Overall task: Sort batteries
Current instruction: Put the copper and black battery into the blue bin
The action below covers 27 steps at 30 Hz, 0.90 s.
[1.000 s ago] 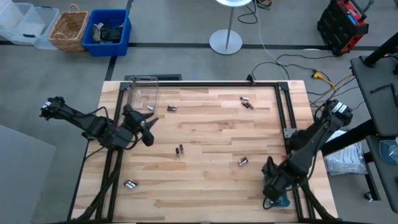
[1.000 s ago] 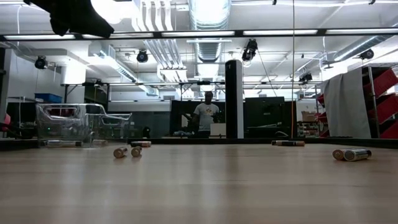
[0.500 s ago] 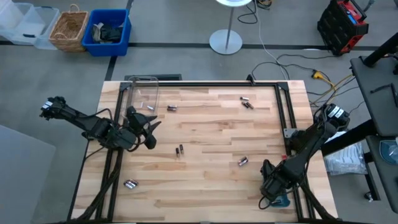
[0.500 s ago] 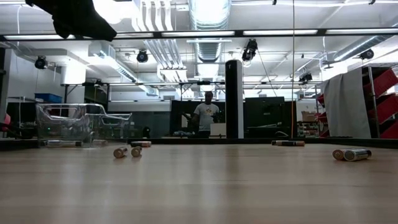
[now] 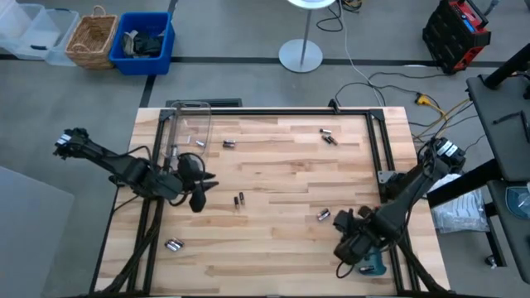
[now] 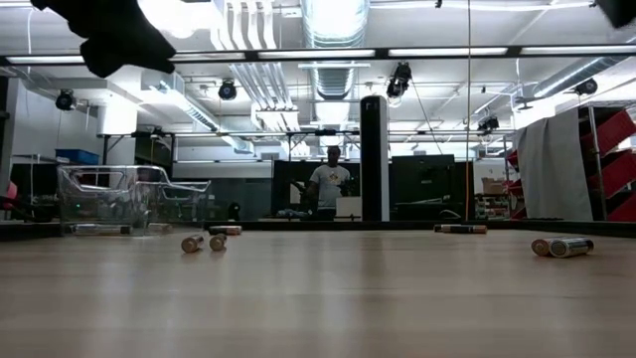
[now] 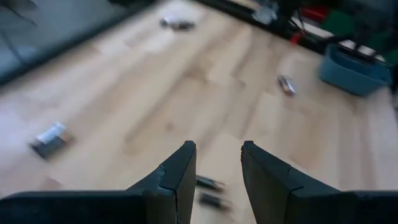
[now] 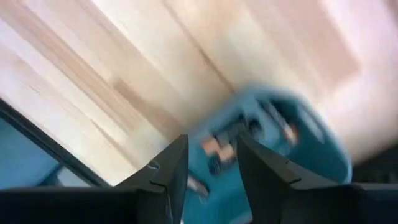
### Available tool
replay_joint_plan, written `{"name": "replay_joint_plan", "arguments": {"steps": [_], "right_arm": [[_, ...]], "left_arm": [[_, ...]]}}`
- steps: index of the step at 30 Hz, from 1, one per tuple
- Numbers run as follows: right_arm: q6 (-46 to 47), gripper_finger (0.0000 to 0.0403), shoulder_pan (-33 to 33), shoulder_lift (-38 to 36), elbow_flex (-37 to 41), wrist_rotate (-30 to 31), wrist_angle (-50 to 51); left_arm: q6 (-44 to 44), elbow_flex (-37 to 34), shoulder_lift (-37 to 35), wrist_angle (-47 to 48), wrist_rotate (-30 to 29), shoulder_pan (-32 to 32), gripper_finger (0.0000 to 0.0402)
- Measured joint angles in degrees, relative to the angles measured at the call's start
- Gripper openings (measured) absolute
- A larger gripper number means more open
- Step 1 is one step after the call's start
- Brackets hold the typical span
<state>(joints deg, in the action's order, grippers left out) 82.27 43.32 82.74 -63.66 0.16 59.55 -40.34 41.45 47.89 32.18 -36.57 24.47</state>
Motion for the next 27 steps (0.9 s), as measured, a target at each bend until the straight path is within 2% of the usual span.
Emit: {"name": "replay_joint_plan", "arguments": {"steps": [4,6,15,17,19,22,27], "right_arm": [[-10.45,0.0109,-2.75,0.0,-2.19,9.96,-0.11],[-14.82,0.0103,-4.26,0.0,-2.88,13.61,-0.43],[-28.55,0.0078,-9.28,-0.02,-3.25,22.41,-2.22],[-30.77,0.0074,-9.95,-0.02,-3.19,24.53,-2.66],[-32.49,0.007,-10.47,-0.02,-3.17,26.88,-3.61],[-34.84,0.0068,-11.18,-0.02,-3.14,29.47,-5.34],[-38.48,0.0075,-11.93,-0.02,-3.12,31.1,-8.71]], "left_arm": [[-3.01,0.0,1.98,0.39,3.44,1.31,0.0109],[-4.72,0.0,2.98,0.76,7.22,1.78,0.0109],[-18.39,0.0,8.13,3.84,34.06,5.74,0.0109],[-19.27,-0.02,9.7,5.6,41.11,7.27,0.0109],[-18.57,-0.02,11.45,7.13,45.51,9.29,0.0109],[-17.62,-0.02,14.07,8.9,48.44,12.07,0.0109],[-15.79,-0.02,17.99,8.95,49.14,16.08,0.0109]]}}
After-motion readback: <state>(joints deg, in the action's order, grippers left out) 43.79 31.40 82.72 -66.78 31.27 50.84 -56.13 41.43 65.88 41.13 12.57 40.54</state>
